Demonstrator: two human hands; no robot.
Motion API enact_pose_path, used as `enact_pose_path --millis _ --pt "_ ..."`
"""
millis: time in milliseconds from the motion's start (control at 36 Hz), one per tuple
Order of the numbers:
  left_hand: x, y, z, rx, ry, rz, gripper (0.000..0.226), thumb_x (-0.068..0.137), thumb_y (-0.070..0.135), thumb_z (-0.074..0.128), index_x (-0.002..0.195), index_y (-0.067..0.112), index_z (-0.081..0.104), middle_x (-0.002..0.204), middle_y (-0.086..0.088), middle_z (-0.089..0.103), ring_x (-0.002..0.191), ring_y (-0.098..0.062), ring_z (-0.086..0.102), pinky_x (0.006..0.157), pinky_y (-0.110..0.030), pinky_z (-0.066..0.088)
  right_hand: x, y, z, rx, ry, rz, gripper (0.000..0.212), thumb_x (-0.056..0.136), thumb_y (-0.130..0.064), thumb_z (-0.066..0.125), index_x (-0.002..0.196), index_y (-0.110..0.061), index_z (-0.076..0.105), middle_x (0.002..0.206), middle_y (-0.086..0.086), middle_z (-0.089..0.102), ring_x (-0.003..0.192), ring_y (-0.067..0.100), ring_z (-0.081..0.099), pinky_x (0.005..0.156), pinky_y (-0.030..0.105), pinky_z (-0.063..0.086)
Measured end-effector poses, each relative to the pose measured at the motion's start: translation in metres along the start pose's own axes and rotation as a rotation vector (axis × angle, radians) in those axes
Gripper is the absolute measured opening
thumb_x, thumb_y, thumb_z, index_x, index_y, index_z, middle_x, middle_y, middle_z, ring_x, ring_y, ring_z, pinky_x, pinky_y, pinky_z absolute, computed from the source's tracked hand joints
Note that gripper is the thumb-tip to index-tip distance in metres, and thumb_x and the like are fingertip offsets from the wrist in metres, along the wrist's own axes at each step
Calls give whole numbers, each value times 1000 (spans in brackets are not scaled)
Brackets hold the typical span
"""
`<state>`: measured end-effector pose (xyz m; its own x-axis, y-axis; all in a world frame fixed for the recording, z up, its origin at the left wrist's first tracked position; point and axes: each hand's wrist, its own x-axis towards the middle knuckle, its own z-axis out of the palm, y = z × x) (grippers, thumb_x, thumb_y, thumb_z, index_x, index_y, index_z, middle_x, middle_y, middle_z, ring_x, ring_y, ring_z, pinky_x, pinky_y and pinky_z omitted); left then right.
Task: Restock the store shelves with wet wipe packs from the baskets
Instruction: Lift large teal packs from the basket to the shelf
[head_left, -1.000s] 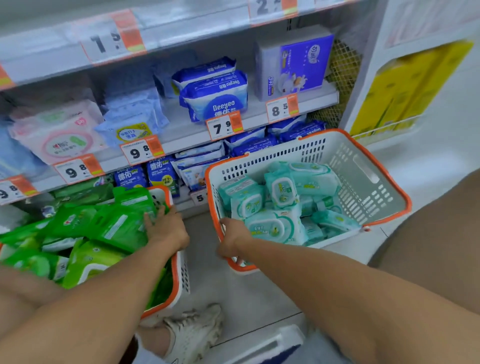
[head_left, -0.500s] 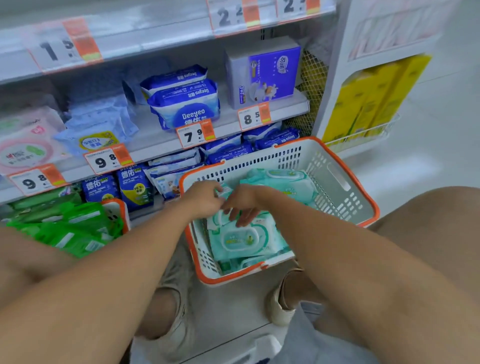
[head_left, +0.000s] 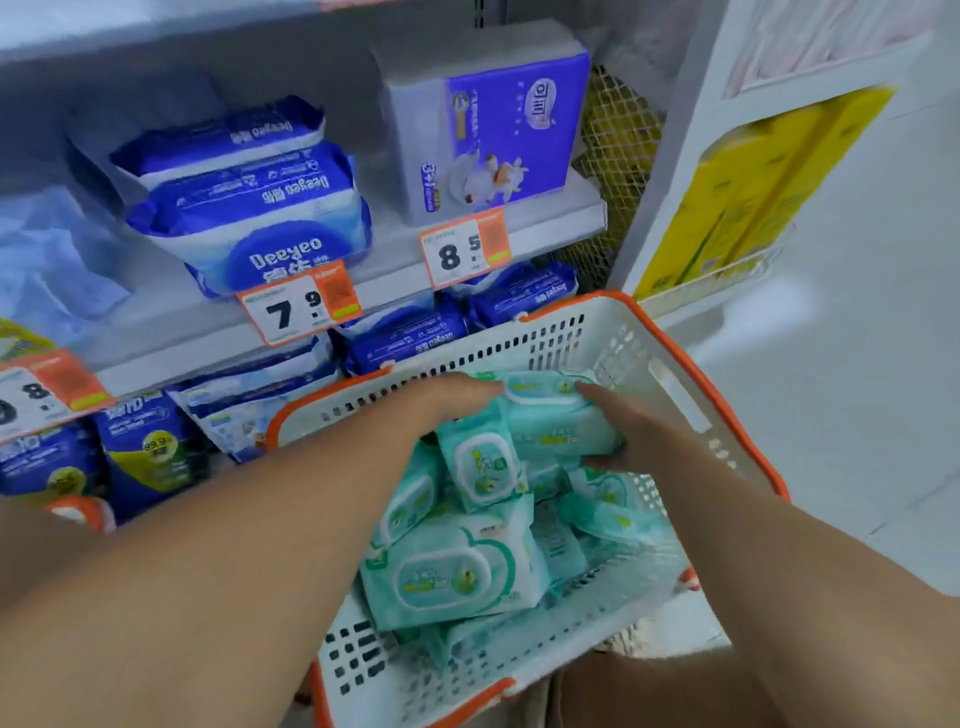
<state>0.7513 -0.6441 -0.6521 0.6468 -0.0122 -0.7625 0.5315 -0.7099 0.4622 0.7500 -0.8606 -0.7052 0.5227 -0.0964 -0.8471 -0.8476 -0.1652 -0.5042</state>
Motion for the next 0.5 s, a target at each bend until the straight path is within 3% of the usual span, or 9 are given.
enact_pose_path --millis 83,167,222,306,389,500 --pt "22 0 0 -143 -99 -47 83 94 59 54 155 12 26 161 -8 28 147 -26 30 115 -41 28 4 -11 -3 16 11 3 42 78 -47 80 92 -16 57 84 11 60 76 24 64 80 40 61" --pt "28 -5 -3 -156 -126 -49 100 84 59 68 156 10 20 161 -8 28 148 -27 27 115 -41 28 3 -23 -11 -5 59 -98 56 68 -43 89 106 -12 62 102 15 67 88 26 68 58 31 59" --pt "25 -11 -5 -199 -109 -1 92 83 55 71 153 13 29 153 0 39 143 -25 35 113 -36 31 -9 -33 -19 2 75 -205 64 63 -36 93 112 -11 61 110 17 68 90 27 69 61 32 58" --pt "11 -16 -10 -365 -90 127 55 80 55 75 126 27 64 130 7 64 115 -16 61 105 -32 44 -55 -51 -30 -13 64 -339 57 66 -23 92 110 -16 57 103 9 68 86 23 71 73 42 62" --pt "-20 -2 -20 -577 -9 252 41 81 50 76 114 27 66 109 6 74 98 -12 69 91 -31 51 -107 -65 -47 -21 48 -454 65 68 -16 90 121 -19 53 110 7 69 93 25 73 79 46 61" --pt "-88 17 -41 -953 -53 402 43 80 33 76 118 18 64 108 -4 75 86 -19 73 66 -32 58 -185 -91 -63 -102 -102 -643 65 73 -10 84 130 -23 57 119 4 72 104 24 72 82 42 60"
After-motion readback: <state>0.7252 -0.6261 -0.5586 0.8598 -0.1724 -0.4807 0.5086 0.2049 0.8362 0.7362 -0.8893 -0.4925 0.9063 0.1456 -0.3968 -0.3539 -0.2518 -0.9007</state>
